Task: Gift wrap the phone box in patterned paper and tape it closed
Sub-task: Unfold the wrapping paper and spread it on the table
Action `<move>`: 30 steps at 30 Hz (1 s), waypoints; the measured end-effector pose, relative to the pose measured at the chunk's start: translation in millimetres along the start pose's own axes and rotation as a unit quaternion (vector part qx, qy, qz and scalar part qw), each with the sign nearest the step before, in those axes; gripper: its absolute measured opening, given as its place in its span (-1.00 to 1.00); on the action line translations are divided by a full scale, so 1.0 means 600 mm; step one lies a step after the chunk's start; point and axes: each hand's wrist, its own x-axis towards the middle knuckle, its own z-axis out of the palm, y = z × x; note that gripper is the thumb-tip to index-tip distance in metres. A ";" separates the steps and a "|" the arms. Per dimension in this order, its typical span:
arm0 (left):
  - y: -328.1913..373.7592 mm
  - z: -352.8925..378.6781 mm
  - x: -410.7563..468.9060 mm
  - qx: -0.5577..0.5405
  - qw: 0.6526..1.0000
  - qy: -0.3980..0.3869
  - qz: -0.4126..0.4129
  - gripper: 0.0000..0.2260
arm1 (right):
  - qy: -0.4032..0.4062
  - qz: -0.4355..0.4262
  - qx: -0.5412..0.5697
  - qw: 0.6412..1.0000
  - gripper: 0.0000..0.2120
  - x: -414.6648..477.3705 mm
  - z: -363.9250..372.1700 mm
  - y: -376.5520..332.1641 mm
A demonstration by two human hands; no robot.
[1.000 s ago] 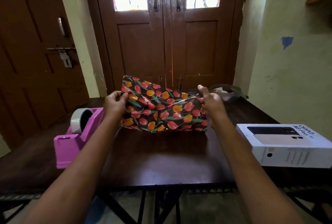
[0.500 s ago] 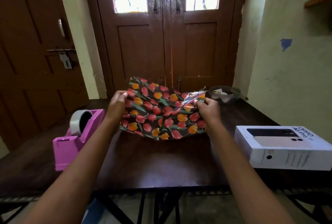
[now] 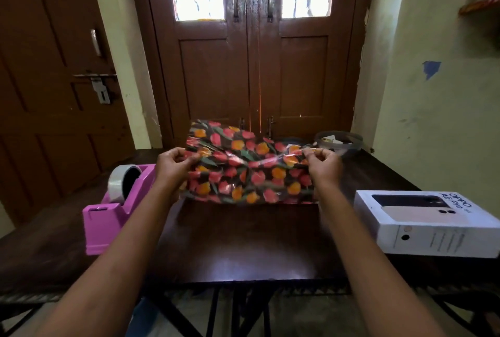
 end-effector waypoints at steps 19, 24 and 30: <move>0.017 -0.057 -0.017 -0.245 0.962 -0.118 -0.003 -0.77 | -0.097 0.056 0.279 0.954 -0.66 0.027 -0.069 -0.033; 0.008 -0.094 -0.026 -0.150 0.956 -0.242 -0.074 -0.70 | -0.248 0.091 0.014 0.964 -0.75 -0.006 -0.097 -0.028; -0.005 -0.067 -0.012 0.261 0.920 -0.294 -0.019 -0.89 | -0.408 0.019 -0.176 0.896 -0.82 -0.030 -0.072 -0.023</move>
